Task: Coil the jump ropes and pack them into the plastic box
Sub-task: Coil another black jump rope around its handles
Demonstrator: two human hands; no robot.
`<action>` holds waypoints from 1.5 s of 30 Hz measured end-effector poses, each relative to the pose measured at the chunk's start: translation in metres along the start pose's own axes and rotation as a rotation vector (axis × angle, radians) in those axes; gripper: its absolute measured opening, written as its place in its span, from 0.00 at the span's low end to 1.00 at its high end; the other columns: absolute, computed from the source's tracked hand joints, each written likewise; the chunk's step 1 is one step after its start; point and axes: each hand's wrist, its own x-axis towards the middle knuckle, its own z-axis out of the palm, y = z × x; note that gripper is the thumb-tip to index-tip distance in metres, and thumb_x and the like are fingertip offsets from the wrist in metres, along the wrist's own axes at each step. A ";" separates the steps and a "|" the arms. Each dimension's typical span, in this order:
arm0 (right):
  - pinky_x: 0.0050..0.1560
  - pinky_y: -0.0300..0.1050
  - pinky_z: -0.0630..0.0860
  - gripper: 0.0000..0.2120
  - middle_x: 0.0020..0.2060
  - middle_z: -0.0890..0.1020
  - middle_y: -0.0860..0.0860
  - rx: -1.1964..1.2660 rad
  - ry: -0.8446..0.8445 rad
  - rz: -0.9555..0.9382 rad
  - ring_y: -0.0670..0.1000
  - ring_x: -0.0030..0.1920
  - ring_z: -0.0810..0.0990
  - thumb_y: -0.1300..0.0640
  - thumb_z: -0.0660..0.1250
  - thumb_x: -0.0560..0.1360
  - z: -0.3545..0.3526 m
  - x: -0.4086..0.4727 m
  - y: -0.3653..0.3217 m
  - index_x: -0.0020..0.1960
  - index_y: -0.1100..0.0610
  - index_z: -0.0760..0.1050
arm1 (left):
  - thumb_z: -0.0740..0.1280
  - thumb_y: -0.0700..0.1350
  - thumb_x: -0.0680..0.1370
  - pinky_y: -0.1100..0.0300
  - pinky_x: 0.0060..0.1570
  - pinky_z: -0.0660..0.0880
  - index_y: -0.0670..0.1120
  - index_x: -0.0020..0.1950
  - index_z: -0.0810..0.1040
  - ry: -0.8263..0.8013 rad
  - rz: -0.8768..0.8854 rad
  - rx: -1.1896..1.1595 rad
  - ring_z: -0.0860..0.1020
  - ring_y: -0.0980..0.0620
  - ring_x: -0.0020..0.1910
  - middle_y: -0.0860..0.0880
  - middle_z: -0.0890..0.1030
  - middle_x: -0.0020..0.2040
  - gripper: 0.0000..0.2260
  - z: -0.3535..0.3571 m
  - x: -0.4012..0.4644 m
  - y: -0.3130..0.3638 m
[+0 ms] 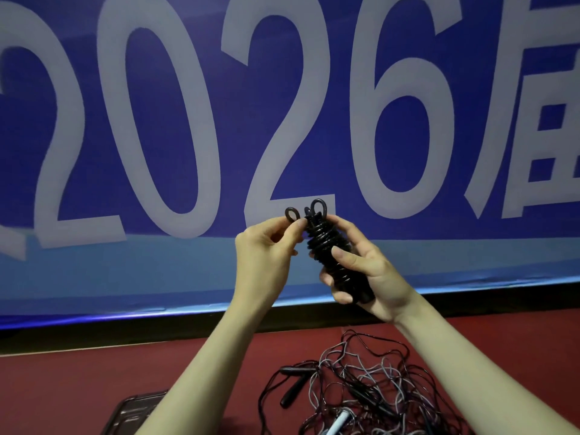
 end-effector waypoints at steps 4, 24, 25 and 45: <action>0.24 0.40 0.72 0.30 0.52 0.81 0.61 0.080 -0.027 0.023 0.53 0.34 0.77 0.49 0.79 0.66 0.000 0.002 0.006 0.66 0.47 0.75 | 0.66 0.46 0.78 0.62 0.30 0.66 0.40 0.36 0.77 0.028 0.289 0.378 0.68 0.52 0.29 0.51 0.73 0.29 0.13 -0.007 0.006 -0.010; 0.24 0.41 0.74 0.32 0.56 0.80 0.65 -0.084 -0.021 0.000 0.55 0.33 0.78 0.48 0.78 0.66 0.000 -0.003 0.010 0.68 0.43 0.73 | 0.56 0.46 0.83 0.52 0.39 0.66 0.44 0.43 0.65 -0.443 0.266 0.816 0.65 0.48 0.40 0.49 0.68 0.40 0.10 -0.033 0.012 0.009; 0.24 0.41 0.74 0.32 0.56 0.80 0.65 -0.085 -0.021 0.005 0.55 0.33 0.78 0.48 0.78 0.66 -0.001 -0.003 0.011 0.69 0.44 0.73 | 0.57 0.46 0.83 0.52 0.40 0.67 0.44 0.43 0.66 -0.463 0.285 0.819 0.65 0.48 0.40 0.49 0.68 0.41 0.10 -0.034 0.013 0.009; 0.24 0.41 0.75 0.29 0.51 0.81 0.66 -0.272 -0.147 0.193 0.56 0.30 0.78 0.46 0.78 0.67 -0.009 -0.007 -0.010 0.67 0.43 0.75 | 0.58 0.49 0.82 0.53 0.40 0.68 0.46 0.46 0.74 -0.587 0.318 0.764 0.71 0.49 0.44 0.54 0.71 0.41 0.10 -0.050 0.009 -0.003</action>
